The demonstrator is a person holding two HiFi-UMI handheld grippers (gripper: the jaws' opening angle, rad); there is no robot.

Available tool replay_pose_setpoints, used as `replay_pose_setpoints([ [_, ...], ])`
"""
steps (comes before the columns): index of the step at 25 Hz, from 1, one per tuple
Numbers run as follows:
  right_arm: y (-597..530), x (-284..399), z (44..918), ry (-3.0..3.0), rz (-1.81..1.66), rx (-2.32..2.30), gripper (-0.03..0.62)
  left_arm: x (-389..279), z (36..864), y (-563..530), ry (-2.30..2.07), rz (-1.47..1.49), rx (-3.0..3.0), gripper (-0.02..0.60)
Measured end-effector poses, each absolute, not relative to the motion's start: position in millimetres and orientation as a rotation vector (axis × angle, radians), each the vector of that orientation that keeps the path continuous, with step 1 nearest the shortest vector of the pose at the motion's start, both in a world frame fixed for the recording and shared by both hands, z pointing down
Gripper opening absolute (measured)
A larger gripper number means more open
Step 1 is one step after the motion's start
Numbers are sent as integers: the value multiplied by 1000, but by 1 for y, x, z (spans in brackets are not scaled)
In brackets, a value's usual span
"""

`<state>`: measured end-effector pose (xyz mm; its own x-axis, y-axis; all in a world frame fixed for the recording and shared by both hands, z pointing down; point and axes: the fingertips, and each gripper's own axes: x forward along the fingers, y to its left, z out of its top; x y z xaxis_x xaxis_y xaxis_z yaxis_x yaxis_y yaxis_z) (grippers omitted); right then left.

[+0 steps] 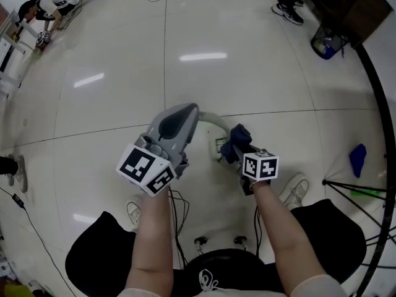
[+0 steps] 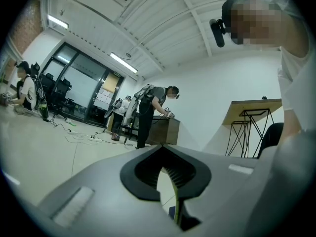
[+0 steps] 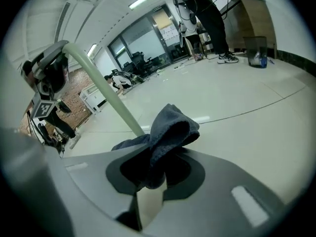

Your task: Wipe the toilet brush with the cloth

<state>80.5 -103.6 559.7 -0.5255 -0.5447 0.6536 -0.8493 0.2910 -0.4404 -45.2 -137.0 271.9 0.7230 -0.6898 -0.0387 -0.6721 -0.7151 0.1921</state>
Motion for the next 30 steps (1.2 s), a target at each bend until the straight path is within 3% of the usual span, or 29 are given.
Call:
replay_pose_setpoints([
  [7,-96,92,546,-2119,1153,1254,70,-44,271,-137,-1082,-184,2746,6],
  [13,-91,42,408,-2614,768,1081,69,-44,273,-137,-1116,-158,2732,6],
  [19,-45,-18,356,-2758,366,738,69,-43,270,-135,-1084,-187,2730,6],
  [30,-90,-38,355,-2744,1038,1041,69,-40,270,-132,-997,-216,2707,6],
])
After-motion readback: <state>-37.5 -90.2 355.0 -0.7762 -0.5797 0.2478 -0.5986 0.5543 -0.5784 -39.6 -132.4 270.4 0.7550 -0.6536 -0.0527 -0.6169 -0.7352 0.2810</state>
